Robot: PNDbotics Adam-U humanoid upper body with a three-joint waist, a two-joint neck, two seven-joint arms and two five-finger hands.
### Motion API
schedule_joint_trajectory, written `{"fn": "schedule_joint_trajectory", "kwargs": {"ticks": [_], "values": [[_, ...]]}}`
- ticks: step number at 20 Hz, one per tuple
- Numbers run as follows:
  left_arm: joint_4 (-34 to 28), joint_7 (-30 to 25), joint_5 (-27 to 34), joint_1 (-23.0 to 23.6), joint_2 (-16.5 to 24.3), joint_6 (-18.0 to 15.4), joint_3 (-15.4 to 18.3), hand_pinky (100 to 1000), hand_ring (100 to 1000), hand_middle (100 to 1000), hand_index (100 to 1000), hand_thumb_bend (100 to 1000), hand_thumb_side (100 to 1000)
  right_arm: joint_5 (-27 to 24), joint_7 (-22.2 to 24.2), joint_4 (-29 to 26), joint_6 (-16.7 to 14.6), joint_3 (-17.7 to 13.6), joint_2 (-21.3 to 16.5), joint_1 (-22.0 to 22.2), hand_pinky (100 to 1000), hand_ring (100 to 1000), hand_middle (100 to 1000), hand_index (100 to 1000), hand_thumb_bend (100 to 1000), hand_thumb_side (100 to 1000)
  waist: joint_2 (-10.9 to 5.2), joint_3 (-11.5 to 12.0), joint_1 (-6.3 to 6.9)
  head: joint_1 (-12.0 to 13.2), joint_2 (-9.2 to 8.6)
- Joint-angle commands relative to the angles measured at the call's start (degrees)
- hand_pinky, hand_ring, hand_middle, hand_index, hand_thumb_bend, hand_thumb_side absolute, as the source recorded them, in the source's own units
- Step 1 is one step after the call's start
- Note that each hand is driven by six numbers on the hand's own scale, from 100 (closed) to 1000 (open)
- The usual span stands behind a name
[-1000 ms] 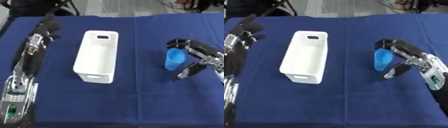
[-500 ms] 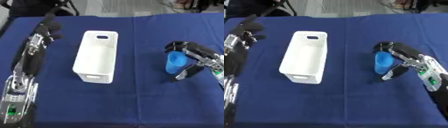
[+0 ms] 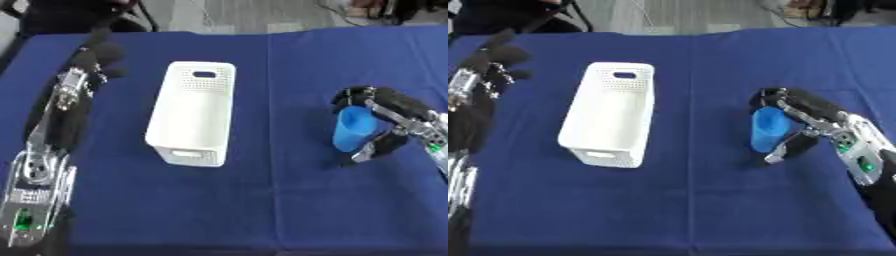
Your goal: Pick up objects on the table and place them in the box.
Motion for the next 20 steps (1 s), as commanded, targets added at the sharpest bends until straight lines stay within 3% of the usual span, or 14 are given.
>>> {"fn": "schedule_joint_trajectory", "kwargs": {"ticks": [1, 12, 20], "values": [[-0.9, -0.3, -0.2, -0.6, 0.4, -0.1, 0.1, 805, 878, 994, 825, 100, 1000, 0.0, -0.2, -0.4, -0.2, -0.3, -0.9, -0.4, 367, 394, 704, 697, 897, 379, -0.73, 0.0, -0.07, -0.6, -0.20], [-0.8, -0.5, -0.2, -0.6, 0.3, -0.1, 0.0, 805, 879, 995, 824, 100, 1000, -0.1, -0.8, -0.6, -0.3, -0.3, -1.0, 0.0, 250, 269, 479, 625, 780, 398, -0.77, 0.0, -0.09, -0.5, -0.20], [-0.8, -0.6, -0.2, -0.6, 0.3, -0.1, 0.0, 806, 879, 996, 823, 100, 1000, -0.3, -1.7, -0.6, -0.4, -0.3, -1.1, 0.4, 166, 181, 330, 583, 620, 407, -0.80, 0.1, -0.14, -0.4, -0.20]]}}
